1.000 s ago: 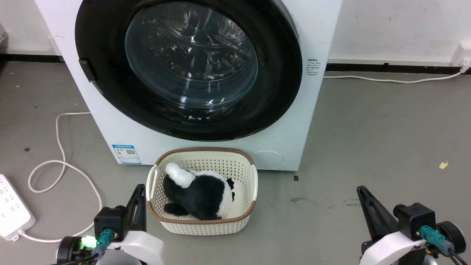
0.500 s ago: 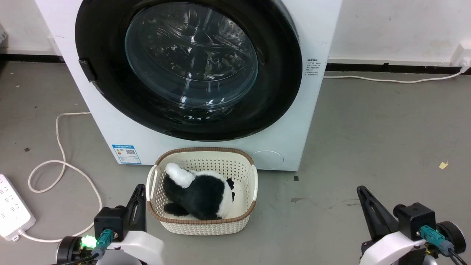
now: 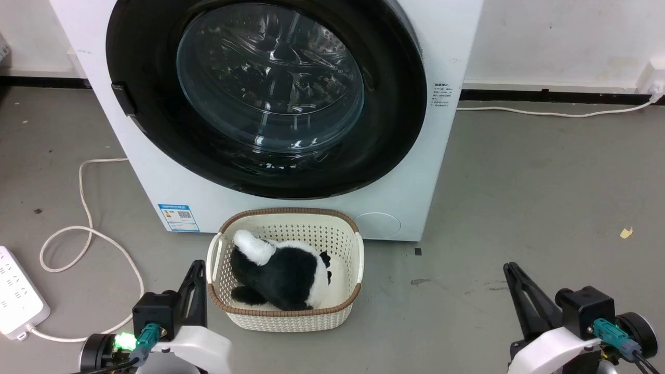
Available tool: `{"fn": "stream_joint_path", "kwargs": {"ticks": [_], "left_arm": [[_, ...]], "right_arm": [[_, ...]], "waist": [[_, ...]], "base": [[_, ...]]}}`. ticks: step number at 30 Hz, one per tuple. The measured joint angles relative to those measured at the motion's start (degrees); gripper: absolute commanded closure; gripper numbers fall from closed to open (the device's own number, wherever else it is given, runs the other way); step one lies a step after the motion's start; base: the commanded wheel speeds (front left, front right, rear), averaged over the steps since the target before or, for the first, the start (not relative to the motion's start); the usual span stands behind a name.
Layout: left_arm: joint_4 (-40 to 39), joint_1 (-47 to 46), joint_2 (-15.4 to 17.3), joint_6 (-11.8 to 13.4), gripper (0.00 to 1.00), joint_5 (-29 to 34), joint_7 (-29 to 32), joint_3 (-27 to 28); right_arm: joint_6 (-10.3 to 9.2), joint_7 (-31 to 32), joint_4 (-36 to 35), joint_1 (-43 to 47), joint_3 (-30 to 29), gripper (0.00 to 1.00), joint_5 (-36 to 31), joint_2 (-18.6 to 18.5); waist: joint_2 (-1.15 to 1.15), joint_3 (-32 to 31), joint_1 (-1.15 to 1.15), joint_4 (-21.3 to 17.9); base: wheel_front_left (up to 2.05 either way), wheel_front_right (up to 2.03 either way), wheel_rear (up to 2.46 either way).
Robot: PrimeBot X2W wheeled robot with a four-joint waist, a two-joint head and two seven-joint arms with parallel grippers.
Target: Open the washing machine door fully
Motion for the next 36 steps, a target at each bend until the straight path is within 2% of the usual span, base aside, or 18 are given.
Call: {"fn": "stream_joint_path", "kwargs": {"ticks": [26,36], "left_arm": [[0.0,0.0,0.0,0.6,0.0,-0.1,-2.1,-1.3],[-0.5,-0.3,0.1,1.2,0.0,-0.1,-3.4,-2.2]], "right_arm": [[0.0,-2.2,-0.8,0.1,-0.4,0.0,0.8,-0.2],[0.0,-3.4,-1.1,-2.8,-0.5,0.0,3.8,-2.0]], "waist": [[0.0,0.5,0.0,0.1],[0.0,3.0,0.0,0.7]], "base": [[0.0,0.0,0.0],[0.0,0.0,0.0]]}}
